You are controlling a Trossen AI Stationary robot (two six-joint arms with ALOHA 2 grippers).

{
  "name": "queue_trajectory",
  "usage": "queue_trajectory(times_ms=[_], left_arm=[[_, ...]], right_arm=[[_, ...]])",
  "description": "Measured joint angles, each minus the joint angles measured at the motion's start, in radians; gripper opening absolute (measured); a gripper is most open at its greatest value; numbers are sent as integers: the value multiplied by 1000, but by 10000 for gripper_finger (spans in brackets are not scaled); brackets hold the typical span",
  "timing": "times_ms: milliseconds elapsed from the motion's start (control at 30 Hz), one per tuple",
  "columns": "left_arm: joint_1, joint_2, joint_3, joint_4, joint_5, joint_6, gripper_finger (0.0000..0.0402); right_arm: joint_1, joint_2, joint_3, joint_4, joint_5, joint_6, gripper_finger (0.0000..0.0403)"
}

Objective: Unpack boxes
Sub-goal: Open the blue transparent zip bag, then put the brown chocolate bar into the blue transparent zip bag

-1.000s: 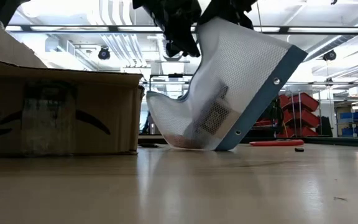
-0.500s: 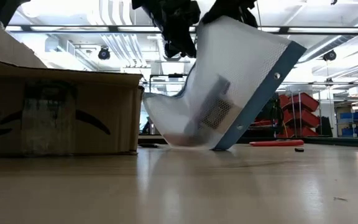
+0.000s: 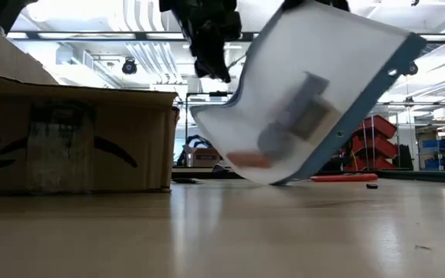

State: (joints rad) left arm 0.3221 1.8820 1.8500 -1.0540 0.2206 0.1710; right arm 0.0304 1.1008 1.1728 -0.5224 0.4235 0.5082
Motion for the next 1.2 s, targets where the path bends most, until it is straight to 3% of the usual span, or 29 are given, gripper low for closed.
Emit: queue_trajectory(times_ms=[233, 600, 800, 1033, 1200], left_arm=[[25, 0, -12, -24, -2, 5, 0], [30, 0, -12, -20, -4, 17, 16], [31, -1, -12, -50, -6, 60, 93], [35, 0, -24, -55, -127, 101, 209], [52, 1, -70, -41, -157, 105, 250]], right_arm=[[25, -46, 1, -109, 47, 36, 0], [24, -39, 1, -227, 19, 34, 0], [24, -40, 2, -270, -14, 12, 0], [24, -40, 2, -261, -58, -13, 0], [24, -40, 2, -258, -58, -27, 0]])
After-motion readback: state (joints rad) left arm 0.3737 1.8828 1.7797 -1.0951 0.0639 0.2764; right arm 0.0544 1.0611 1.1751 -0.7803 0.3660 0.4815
